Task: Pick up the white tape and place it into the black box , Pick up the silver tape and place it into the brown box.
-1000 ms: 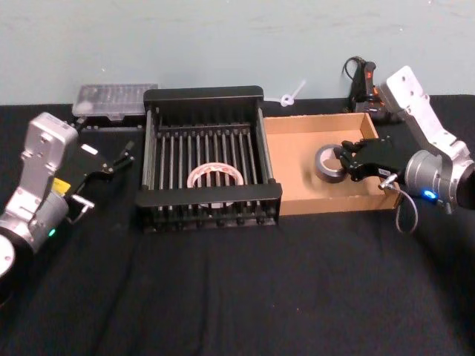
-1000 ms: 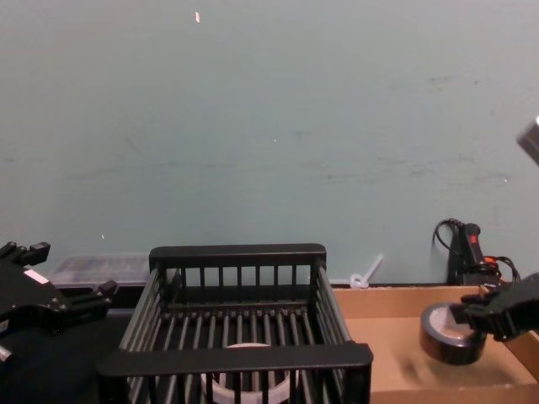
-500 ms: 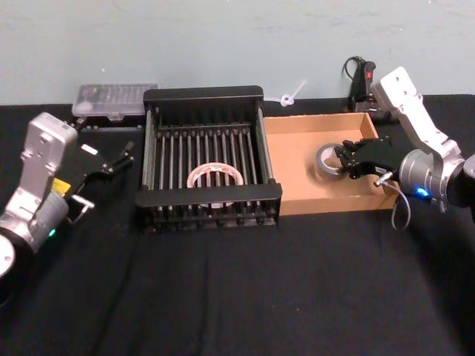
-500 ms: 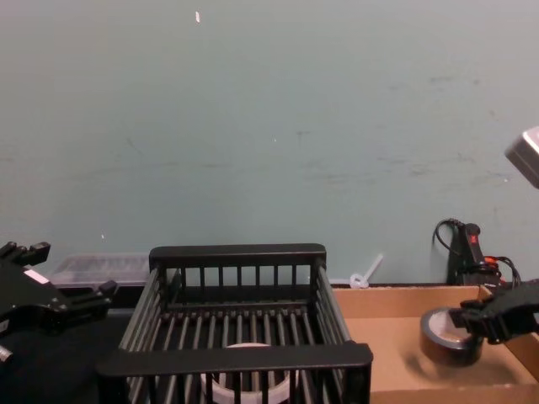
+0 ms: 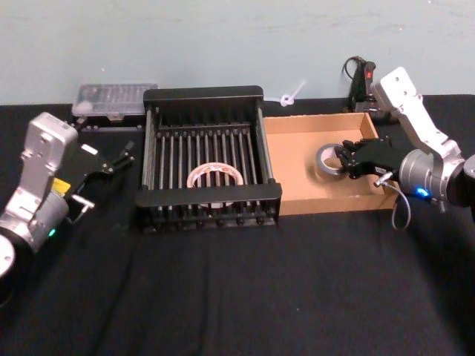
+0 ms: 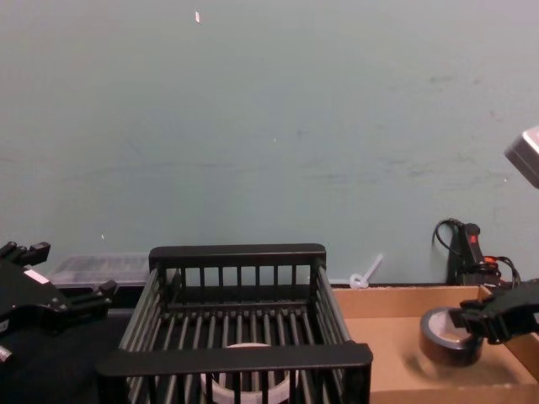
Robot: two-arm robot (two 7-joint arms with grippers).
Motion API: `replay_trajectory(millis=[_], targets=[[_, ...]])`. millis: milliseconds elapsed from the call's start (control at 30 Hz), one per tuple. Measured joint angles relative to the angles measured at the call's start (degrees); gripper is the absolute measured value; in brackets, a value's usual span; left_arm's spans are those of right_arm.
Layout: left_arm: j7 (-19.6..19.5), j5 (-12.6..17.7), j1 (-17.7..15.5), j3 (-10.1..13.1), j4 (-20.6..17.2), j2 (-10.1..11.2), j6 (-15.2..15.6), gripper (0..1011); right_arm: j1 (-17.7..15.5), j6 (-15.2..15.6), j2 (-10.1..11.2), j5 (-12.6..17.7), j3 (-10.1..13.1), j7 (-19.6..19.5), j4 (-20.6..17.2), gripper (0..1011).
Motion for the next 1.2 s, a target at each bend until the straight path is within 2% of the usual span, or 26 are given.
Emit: replay_trajectory(millis=[167, 300, 467, 500, 533, 733, 767, 800, 967, 1033, 1200], targets=[[0.00, 0.00, 0.00, 0.00, 0.00, 0.00, 0.00, 1001, -0.01, 0.01, 0.02, 0.01, -0.03, 0.00, -0.03, 214], [0.00, 0.00, 0.00, 0.00, 0.00, 0.00, 0.00, 1002, -0.01, 0.02, 0.05, 0.01, -0.06, 0.00, -0.06, 367], [0.00, 0.00, 0.00, 0.00, 0.00, 0.00, 0.00, 1001, -0.01, 0.04, 0.07, 0.02, -0.09, 0.00, -0.09, 507], [0.00, 0.00, 0.00, 0.00, 0.00, 0.00, 0.00, 1001, -0.01, 0.05, 0.08, 0.02, -0.09, 0.00, -0.10, 569], [0.00, 0.00, 0.00, 0.00, 0.00, 0.00, 0.00, 1001, -0.01, 0.05, 0.07, 0.02, -0.09, 0.00, -0.10, 569], [0.00, 0.00, 0.00, 0.00, 0.00, 0.00, 0.00, 1001, -0.01, 0.06, 0.07, 0.04, -0.09, 0.00, -0.10, 763], [0.00, 0.00, 0.00, 0.00, 0.00, 0.00, 0.00, 1001, -0.01, 0.06, 0.07, 0.04, -0.09, 0.00, -0.10, 763], [0.00, 0.00, 0.00, 0.00, 0.00, 0.00, 0.00, 1002, -0.01, 0.06, 0.07, 0.04, -0.09, 0.00, -0.10, 821], [0.00, 0.00, 0.00, 0.00, 0.00, 0.00, 0.00, 1001, -0.01, 0.06, 0.08, 0.07, -0.09, 0.00, -0.10, 957], [0.00, 0.00, 0.00, 0.00, 0.00, 0.00, 0.00, 1001, -0.01, 0.06, 0.07, 0.08, -0.09, 0.00, -0.11, 1002], [0.00, 0.00, 0.00, 0.00, 0.00, 0.00, 0.00, 1001, -0.06, 0.03, 0.06, 0.07, -0.01, -0.03, -0.14, 1002]])
